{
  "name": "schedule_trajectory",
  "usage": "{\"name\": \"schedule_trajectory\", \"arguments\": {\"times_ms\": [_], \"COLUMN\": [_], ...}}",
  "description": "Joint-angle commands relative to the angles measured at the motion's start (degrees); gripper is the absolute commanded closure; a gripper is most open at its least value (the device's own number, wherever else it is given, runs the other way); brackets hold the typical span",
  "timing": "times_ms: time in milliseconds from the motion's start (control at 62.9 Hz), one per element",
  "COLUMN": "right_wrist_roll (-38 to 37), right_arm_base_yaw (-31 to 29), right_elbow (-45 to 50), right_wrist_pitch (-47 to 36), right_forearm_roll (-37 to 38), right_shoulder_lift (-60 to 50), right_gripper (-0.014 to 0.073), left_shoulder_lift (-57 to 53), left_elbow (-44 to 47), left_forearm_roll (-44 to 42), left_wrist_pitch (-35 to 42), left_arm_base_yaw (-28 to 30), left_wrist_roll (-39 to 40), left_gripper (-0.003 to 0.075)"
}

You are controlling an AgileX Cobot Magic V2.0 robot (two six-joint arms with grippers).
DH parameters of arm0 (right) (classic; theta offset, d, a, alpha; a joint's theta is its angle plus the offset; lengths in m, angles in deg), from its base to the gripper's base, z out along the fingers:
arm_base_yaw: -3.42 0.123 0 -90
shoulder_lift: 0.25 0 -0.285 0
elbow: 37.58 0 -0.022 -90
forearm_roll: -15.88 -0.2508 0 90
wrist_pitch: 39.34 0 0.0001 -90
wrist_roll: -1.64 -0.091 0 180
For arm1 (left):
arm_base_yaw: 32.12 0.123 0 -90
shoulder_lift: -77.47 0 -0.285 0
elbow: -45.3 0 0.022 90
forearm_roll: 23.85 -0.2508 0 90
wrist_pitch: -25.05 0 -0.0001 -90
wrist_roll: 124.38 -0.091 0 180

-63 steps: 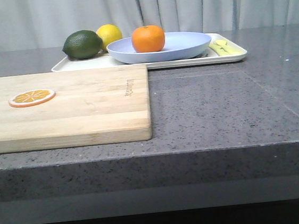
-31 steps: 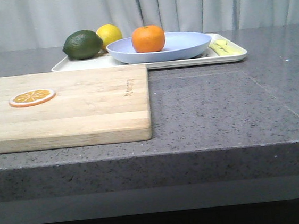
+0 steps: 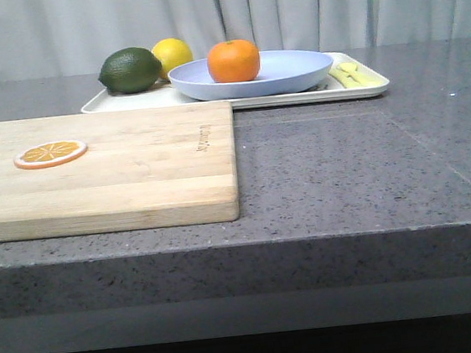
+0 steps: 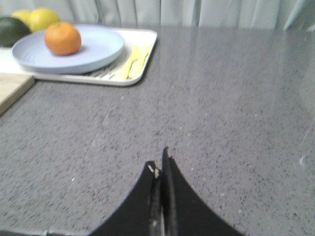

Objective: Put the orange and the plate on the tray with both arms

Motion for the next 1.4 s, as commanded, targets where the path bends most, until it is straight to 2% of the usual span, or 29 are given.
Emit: {"name": "schedule_trajectory", "arguments": {"times_ms": [0, 143, 318, 1082, 1384], "right_wrist_roll": [0.05, 0.05, 0.05, 0.05, 0.05], "right_arm_base_yaw": [-1.3, -2.0, -2.0, -2.0, -2.0], "right_elbow": [3.58, 10.08, 14.13, 14.07, 14.07], "right_wrist_pitch": [-13.13, -19.5, -23.06, -23.46, -26.6], "right_forearm_roll": [0.78, 0.78, 0.78, 0.78, 0.78], "right_shoulder_lift": [-2.49, -6.23, -7.71, -7.77, -7.77], "right_gripper": [0.0661, 0.0661, 0.0661, 0.0661, 0.0661], "left_shoulder_lift": [-1.02, -1.02, -1.02, -1.02, -1.02], "left_elbow": [1.51, 1.51, 1.51, 1.51, 1.51], "left_forearm_roll": [0.55, 0.55, 0.55, 0.55, 0.55], "left_wrist_pitch": [4.7, 4.7, 4.7, 4.7, 4.7], "left_arm_base_yaw": [0.18, 0.18, 0.18, 0.18, 0.18], "left_wrist_roll": [0.05, 0.05, 0.05, 0.05, 0.05], "left_gripper": [0.074, 0.074, 0.074, 0.074, 0.074]}}
